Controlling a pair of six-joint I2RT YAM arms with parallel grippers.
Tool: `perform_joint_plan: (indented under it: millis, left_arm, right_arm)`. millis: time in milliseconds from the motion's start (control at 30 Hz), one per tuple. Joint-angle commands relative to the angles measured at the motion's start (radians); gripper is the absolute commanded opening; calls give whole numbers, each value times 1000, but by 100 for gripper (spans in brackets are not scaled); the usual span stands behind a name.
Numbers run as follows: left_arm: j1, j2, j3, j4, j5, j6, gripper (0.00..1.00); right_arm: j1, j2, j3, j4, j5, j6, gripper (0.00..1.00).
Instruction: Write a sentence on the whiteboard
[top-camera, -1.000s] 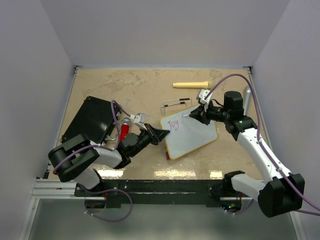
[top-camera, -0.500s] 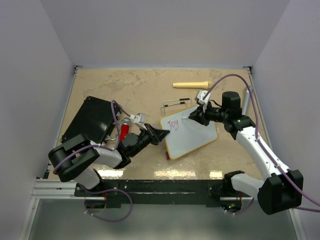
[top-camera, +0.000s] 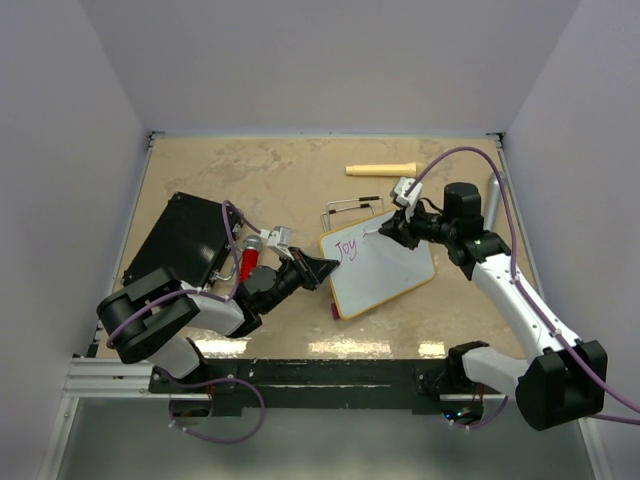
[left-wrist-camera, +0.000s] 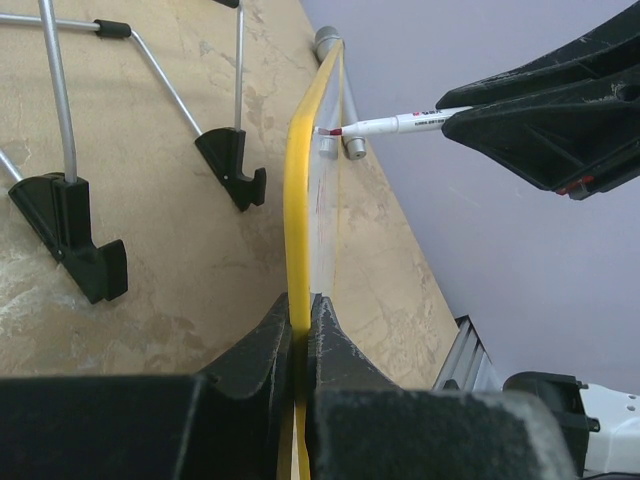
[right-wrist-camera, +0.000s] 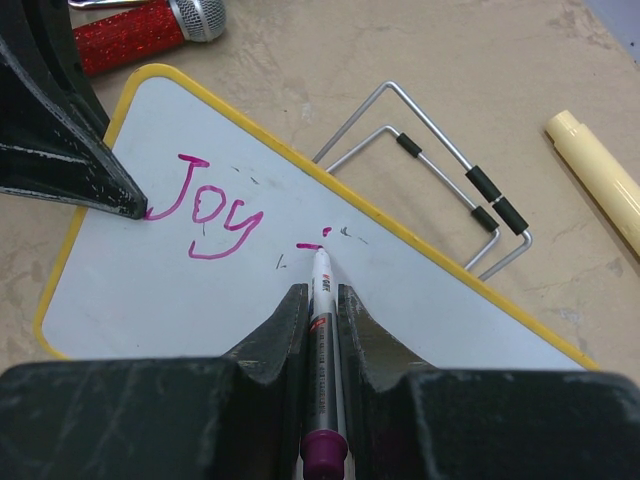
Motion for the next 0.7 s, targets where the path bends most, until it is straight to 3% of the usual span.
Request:
perform_joint_plan:
  millis: [0, 267, 667]
  left_arm:
    - [-8, 12, 7, 6, 16, 89, 0]
    - [-7, 9, 5, 8, 16, 89, 0]
    - [-8, 6, -1, 12, 18, 92, 0]
  right_arm:
    - [5, -13, -2, 31, 37, -2, 0]
    - [6, -4, 4, -70, -52, -93, 0]
    - [44, 2, 4, -153, -56, -160, 0]
